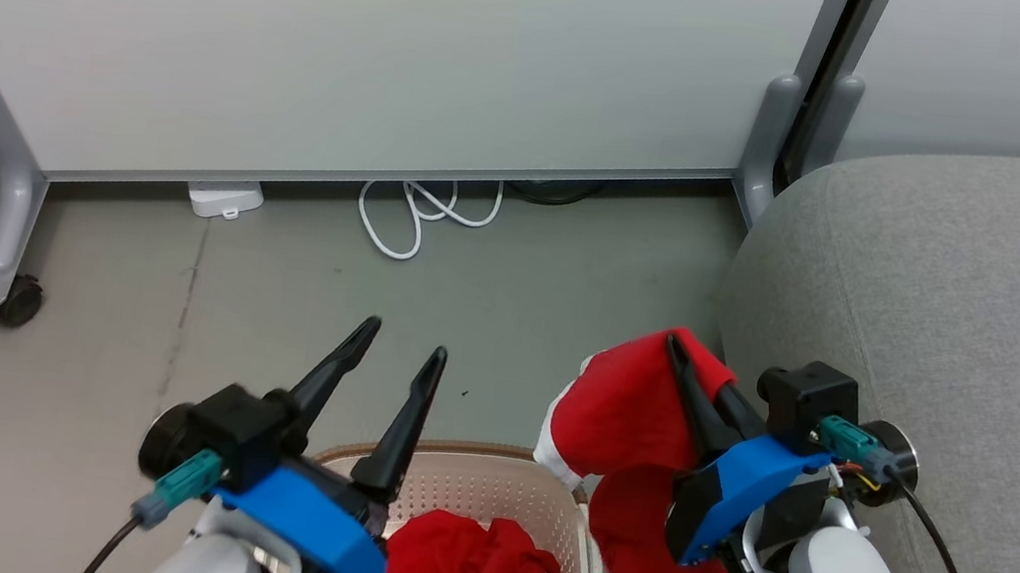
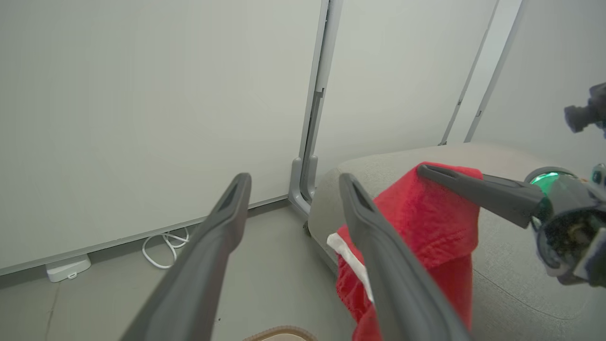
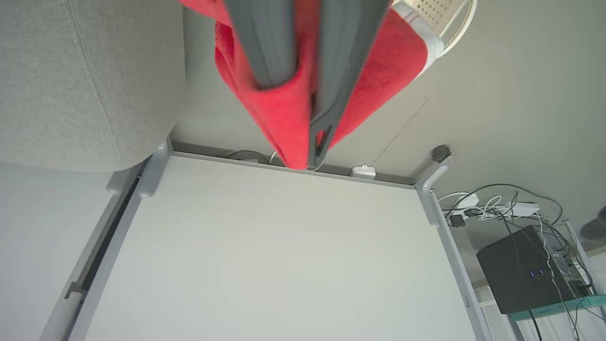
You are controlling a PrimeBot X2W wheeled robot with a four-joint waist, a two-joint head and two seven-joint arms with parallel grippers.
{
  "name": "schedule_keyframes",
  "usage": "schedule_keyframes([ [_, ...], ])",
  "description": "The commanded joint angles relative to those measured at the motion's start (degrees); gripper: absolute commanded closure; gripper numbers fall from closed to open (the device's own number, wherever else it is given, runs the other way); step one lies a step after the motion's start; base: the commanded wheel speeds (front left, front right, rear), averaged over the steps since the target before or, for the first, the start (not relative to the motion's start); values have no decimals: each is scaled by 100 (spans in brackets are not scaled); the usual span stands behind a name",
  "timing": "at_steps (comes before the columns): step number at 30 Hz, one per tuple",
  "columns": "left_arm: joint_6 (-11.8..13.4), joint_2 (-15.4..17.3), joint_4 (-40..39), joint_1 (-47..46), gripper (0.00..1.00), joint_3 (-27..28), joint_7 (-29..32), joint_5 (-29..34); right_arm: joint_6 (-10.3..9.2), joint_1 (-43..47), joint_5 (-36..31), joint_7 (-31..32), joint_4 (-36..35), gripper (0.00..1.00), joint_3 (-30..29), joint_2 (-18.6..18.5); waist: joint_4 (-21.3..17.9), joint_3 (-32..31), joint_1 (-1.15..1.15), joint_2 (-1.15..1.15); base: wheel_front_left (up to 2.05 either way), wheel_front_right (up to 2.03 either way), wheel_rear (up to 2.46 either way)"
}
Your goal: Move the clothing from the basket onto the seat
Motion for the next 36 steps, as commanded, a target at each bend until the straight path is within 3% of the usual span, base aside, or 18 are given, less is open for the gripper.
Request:
schedule_keyframes([
  [1, -34, -2, -40, 94, 0, 82, -26, 64, 3, 59, -41, 27, -50, 100, -19, -18, -5, -5, 0, 0, 0, 0, 0],
  [13, -301, -190, -281, 956, 0, 1092, -27, 786, 3, 329, -48, 194, -399, 100, -19, -18, -411, -8, 0, 0, 0, 0, 0],
  [36, -524, -280, -186, 921, 0, 1423, -27, 1442, 3, 389, 71, 105, -593, 100, 56, -16, -2222, 292, 0, 0, 0, 0, 0],
])
